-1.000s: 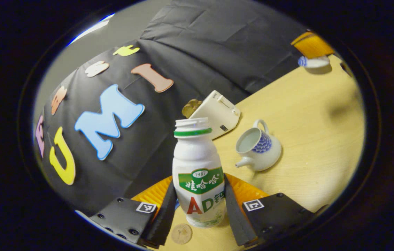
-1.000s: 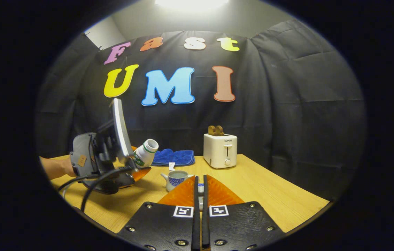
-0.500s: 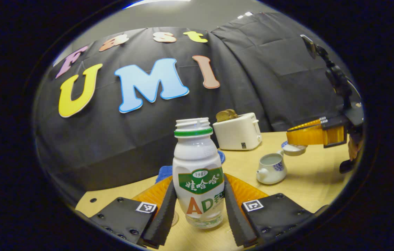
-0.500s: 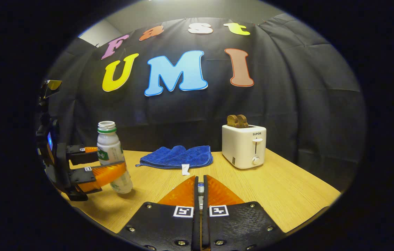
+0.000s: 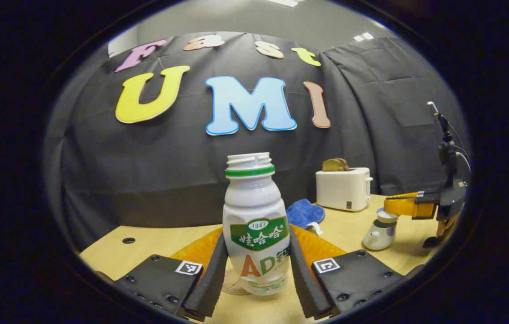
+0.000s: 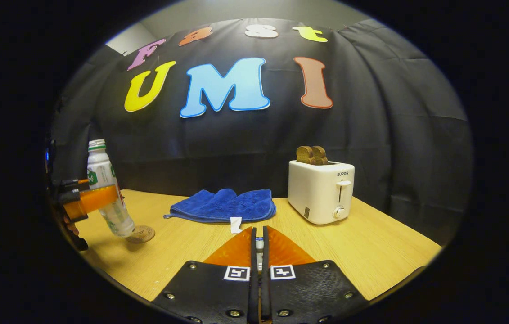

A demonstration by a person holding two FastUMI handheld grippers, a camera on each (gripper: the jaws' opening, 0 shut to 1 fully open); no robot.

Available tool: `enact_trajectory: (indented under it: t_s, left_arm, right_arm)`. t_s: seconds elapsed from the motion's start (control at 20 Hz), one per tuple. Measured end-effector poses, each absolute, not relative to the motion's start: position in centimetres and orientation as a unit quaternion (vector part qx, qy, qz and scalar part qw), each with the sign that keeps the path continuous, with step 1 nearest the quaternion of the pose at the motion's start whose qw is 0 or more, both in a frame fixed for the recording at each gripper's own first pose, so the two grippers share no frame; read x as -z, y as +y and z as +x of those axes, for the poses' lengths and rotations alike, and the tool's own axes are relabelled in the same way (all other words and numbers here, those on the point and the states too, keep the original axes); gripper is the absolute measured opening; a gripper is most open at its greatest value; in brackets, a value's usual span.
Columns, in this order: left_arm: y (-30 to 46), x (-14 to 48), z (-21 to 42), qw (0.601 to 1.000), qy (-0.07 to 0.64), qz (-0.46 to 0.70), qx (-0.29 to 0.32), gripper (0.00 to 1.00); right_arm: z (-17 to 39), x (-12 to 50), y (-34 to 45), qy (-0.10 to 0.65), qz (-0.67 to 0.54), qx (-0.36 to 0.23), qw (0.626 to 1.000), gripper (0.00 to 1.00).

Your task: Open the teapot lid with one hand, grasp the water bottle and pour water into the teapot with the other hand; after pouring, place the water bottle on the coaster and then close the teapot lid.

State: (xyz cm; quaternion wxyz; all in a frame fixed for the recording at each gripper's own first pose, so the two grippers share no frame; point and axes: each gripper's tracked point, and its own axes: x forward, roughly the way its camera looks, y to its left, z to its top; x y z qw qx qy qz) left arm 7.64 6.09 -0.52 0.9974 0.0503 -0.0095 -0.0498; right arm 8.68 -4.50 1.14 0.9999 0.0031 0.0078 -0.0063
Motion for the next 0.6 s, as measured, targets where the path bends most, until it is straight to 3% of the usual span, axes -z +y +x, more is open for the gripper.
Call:
enact_trajectory:
  t_s: [0.05,0.1,0.4,0.5,0.6]
  left_arm:
    - [6.2,0.4,7.5,0.998,-0.011,0.046,0.046,0.7]
    - [6.3,0.3,7.6,0.998,-0.01,0.044,0.042,0.8]
    - [6.9,1.1,8.3,0.999,0.001,0.035,0.028,0.8]
    - [7.3,1.5,8.4,0.999,0.007,0.036,0.022,0.75]
    - [7.7,1.9,8.6,0.999,0.014,0.033,0.016,0.78]
  right_arm:
    - [8.8,-1.0,-4.3,0.01,0.004,0.003,1.0,0.02]
    - [8.9,-0.7,-4.3,0.012,0.003,0.002,1.0,0.02]
    - [9.3,0.1,-4.3,0.019,-0.008,0.003,1.0,0.02]
    - [9.5,0.2,-4.4,0.019,-0.006,0.003,1.0,0.02]
    - [9.5,0.7,-4.2,0.024,-0.013,0.002,1.0,0.02]
